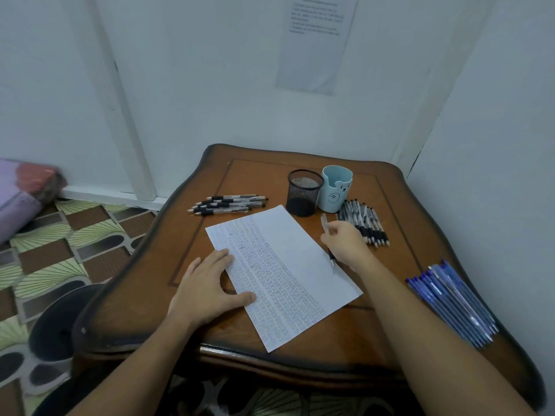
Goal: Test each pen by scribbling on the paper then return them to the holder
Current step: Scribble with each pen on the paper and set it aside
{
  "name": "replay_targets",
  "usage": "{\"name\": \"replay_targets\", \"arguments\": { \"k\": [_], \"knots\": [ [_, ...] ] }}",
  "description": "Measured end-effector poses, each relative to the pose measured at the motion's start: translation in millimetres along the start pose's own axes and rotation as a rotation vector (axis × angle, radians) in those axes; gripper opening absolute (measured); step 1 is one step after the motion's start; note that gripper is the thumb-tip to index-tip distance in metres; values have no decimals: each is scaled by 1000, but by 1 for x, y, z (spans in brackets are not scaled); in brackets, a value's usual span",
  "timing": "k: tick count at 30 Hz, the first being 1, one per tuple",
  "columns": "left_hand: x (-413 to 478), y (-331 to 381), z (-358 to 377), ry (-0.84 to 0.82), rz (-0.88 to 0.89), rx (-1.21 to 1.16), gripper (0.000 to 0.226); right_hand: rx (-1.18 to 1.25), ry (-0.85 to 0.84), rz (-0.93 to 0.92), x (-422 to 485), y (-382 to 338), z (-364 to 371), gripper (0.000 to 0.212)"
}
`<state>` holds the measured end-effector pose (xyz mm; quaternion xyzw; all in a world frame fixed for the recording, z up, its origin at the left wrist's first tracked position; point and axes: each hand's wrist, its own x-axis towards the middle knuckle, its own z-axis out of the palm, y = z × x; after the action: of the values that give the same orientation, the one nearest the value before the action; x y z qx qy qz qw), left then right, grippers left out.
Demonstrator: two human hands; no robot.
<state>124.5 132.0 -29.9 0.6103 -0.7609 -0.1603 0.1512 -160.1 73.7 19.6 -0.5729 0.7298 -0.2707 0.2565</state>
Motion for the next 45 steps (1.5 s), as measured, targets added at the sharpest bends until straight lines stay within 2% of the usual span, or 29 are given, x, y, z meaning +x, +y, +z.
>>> {"name": "replay_targets", "arguments": {
  "k": [4, 7, 10, 13, 16, 18, 20, 25, 29, 32, 34, 38, 42, 45],
  "knots": [
    [0, 0, -1, 7, 5, -10, 117, -276, 31, 2, 27, -14, 6, 34],
    [-1, 0, -1, 13, 15, -22, 122, -518, 75, -23, 32, -17, 12, 27],
    [-2, 1, -3, 12, 27, -37, 129, -647, 67, -61, 34, -15, 20, 22],
    [-6, 3, -2, 70, 14, -76, 113, -721, 86, -99, 31, -15, 22, 19],
    [-2, -1, -2, 140, -57, -168, 93, -761, 154, -238, 28, -15, 20, 21],
    [6, -3, -8, 142, -44, -112, 80, -682, 145, -356, 31, -17, 21, 28],
    [17, -5, -16, 104, -21, 8, 72, -562, 49, -430, 37, -24, 27, 30],
    [39, -21, -28, 10, -18, 152, 99, -351, -123, -469, 54, -57, 60, 27],
    [39, -31, -21, 79, -2, 81, 94, -282, -152, -488, 70, -90, 90, 34],
    [38, -33, -18, 59, 22, 85, 98, -302, -157, -477, 78, -103, 107, 38],
    [38, -34, -17, 39, 27, 100, 105, -311, -137, -449, 81, -103, 114, 33],
    [38, -36, -19, 23, 38, 84, 107, -278, -100, -434, 83, -100, 116, 7],
    [34, -36, -17, 28, 59, 62, 101, -60, -119, -428, 80, -96, 104, 6],
    [33, -34, -17, 42, 59, 32, 91, 318, -172, -259, 69, -94, 82, 10]
  ]
}}
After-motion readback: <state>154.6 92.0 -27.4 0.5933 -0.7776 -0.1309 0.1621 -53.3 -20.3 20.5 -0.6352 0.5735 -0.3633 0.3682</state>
